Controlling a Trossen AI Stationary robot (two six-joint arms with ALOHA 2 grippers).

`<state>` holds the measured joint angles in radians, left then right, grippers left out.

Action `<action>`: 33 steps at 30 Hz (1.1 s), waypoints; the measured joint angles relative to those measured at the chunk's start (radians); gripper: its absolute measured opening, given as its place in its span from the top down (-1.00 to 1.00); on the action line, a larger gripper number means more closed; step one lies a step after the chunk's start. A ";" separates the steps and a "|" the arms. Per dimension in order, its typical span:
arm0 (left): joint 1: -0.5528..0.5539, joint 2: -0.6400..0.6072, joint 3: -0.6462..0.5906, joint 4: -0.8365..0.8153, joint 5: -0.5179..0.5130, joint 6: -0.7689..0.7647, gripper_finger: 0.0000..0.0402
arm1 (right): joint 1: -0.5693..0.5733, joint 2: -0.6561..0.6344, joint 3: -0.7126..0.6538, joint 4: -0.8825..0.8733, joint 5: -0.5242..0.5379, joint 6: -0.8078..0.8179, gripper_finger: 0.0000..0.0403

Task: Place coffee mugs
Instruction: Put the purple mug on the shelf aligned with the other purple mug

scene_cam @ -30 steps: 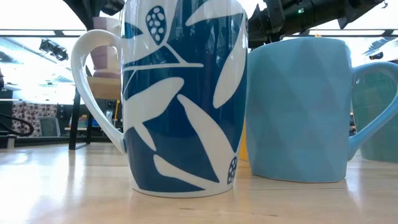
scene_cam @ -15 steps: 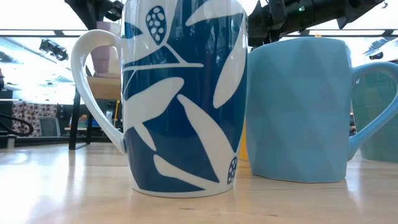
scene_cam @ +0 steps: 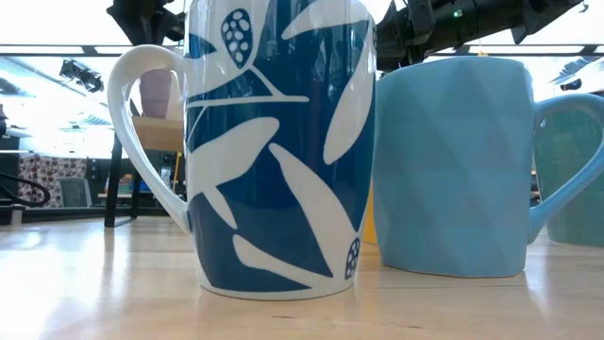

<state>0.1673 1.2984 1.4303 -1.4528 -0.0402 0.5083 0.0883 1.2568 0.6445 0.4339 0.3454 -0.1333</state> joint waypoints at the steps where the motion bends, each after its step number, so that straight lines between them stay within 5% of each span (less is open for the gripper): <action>1: 0.000 0.000 0.000 0.001 0.000 0.000 0.81 | 0.000 0.000 0.000 0.000 0.000 0.000 -0.37; 19: -0.001 -0.011 0.002 0.009 -0.052 -0.089 0.21 | 0.000 0.000 0.000 -0.001 0.000 0.000 -0.37; 25: -0.001 -0.018 0.089 0.009 -0.052 -0.116 0.13 | 0.000 0.000 0.000 -0.002 0.000 0.002 -0.37; 33: -0.017 -0.032 0.220 0.112 -0.062 -0.440 0.15 | -0.009 0.000 0.000 -0.002 0.000 0.002 -0.37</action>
<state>0.1507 1.2660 1.6508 -1.3407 -0.1022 0.0680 0.0792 1.2568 0.6445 0.4316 0.3458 -0.1318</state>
